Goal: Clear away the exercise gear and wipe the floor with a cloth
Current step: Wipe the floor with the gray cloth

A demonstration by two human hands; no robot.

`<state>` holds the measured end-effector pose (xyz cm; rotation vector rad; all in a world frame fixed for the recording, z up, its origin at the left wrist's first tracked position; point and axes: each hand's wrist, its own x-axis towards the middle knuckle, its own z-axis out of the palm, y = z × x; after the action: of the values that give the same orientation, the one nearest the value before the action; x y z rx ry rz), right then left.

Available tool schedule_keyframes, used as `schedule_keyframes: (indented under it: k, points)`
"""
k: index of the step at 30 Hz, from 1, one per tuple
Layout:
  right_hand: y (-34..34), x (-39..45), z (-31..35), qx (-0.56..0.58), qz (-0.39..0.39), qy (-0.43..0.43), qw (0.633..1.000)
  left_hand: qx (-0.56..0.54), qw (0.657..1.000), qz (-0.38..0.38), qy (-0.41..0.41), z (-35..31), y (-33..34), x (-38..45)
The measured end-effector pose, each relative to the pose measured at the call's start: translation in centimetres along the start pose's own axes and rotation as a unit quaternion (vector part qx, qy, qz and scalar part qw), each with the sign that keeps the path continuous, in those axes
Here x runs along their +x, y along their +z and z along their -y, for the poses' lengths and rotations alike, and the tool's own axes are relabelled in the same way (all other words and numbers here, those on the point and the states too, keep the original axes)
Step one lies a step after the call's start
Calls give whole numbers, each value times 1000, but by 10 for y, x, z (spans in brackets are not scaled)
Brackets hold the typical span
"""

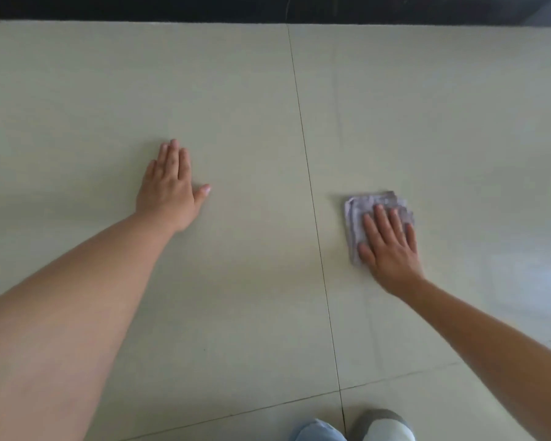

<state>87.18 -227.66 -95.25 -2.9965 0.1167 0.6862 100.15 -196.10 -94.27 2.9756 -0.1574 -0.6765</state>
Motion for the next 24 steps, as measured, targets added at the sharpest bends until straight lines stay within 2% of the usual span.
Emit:
schedule_keyframes:
  k: [2, 3, 5, 8, 11, 13, 16, 18, 20, 21, 23, 24]
  points:
    - [-28, 44, -8, 62, 9, 146, 987, -20, 999, -23, 21, 5, 8, 4]
    - [-40, 68, 0, 82, 10, 189, 978, -30, 998, -39, 30, 7, 14, 5]
    - [-56, 112, 31, 78, 6, 195, 978, -39, 996, -65, 40, 11, 23, 7]
    - [-64, 145, 97, 44, 22, 93, 994, -47, 991, -109, 55, 15, 33, 13]
    - [-35, 115, 145, -4, 5, -60, 998, -33, 991, -115, 53, 14, 33, 15]
    - [-9, 69, 138, -37, -18, -136, 990, -21, 992, -109, 56, 14, 28, 14]
    - [1, 30, 73, -70, 51, -178, 980, -25, 994, -73, 82, 16, 26, 16]
    - [-16, 43, 28, -51, 9, -90, 995, -30, 994, -62, 89, 18, 28, 18]
    - [-38, 84, 2, -5, -2, 87, 996, -39, 993, -60, 93, 19, 28, 19]
    - [-50, 111, -2, 22, -21, 148, 989, -46, 993, -60, 94, 19, 28, 19]
    - [-70, 166, 10, 42, -38, 218, 974, -49, 993, -65, 91, 19, 30, 19]
    - [-79, 192, 24, 50, -32, 220, 974, -46, 993, -66, 87, 20, 29, 18]
